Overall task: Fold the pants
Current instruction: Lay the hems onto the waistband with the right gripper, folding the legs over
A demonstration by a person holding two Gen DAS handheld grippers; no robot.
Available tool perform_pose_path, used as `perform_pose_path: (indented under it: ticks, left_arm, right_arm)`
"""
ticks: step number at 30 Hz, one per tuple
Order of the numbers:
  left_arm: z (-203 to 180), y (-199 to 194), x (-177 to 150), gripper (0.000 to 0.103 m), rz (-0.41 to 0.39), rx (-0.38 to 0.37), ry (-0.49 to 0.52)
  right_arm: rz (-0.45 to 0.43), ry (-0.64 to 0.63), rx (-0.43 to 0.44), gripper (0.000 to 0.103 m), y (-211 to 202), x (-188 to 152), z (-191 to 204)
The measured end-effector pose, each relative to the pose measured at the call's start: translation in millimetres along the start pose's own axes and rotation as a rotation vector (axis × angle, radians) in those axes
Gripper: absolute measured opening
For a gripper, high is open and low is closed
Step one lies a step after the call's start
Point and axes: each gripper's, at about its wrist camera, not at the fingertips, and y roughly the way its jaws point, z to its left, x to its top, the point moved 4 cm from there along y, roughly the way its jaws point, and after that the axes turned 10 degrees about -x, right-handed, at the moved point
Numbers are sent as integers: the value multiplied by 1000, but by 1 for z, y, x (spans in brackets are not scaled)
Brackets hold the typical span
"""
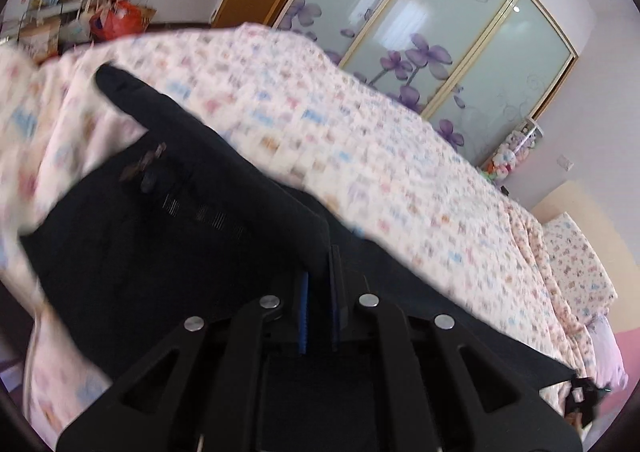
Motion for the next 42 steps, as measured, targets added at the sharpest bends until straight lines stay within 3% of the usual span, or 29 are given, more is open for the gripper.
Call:
perform_pose_path:
  ticks: [2, 5, 11, 15, 18, 20, 22, 24, 25, 27, 30, 33, 42]
  left_arm:
    - [15, -3, -27, 8, 33, -1, -38]
    - [37, -4, -56, 8, 61, 8, -104]
    - [41, -8, -64, 8, 20, 0, -90]
    - [40, -4, -62, 11, 41, -4, -72]
    - [47, -9, -57, 30, 43, -16, -80]
    - [52, -15, -52, 54, 28, -18, -103]
    - [61, -19, -47, 57, 21, -44, -144]
    - [70, -19, -38, 61, 29, -76, -195]
    - [76, -17, -34, 63, 38, -94, -226]
    - [87, -10, -28, 64, 76, -145, -311]
    - [102, -1, -20, 64, 101, -198, -430]
    - [111, 3, -17, 63, 107, -204, -502]
    - [114, 4, -12, 59, 99, -190, -527]
  right_arm:
    - [56, 69, -40, 5, 8, -16, -33]
    - [72, 102, -49, 5, 9, -26, -50]
    - [47, 122, -11, 5, -7, -29, -48]
    - [57, 102, -62, 5, -3, -31, -49]
    - [77, 102, -80, 8, 0, -29, -46]
    - [98, 102, -88, 9, 2, -27, -44]
    - [117, 102, -92, 13, 3, -28, -43]
    - [138, 108, -78, 26, 3, -30, -42]
    - [145, 111, -70, 40, 3, -30, -41]
    - [141, 108, -42, 54, 1, -31, -35]
    - [160, 77, -62, 55, 7, -32, -27]
    - [198, 80, -93, 54, 14, -34, -27]
    - [291, 143, -56, 46, 18, -45, -28]
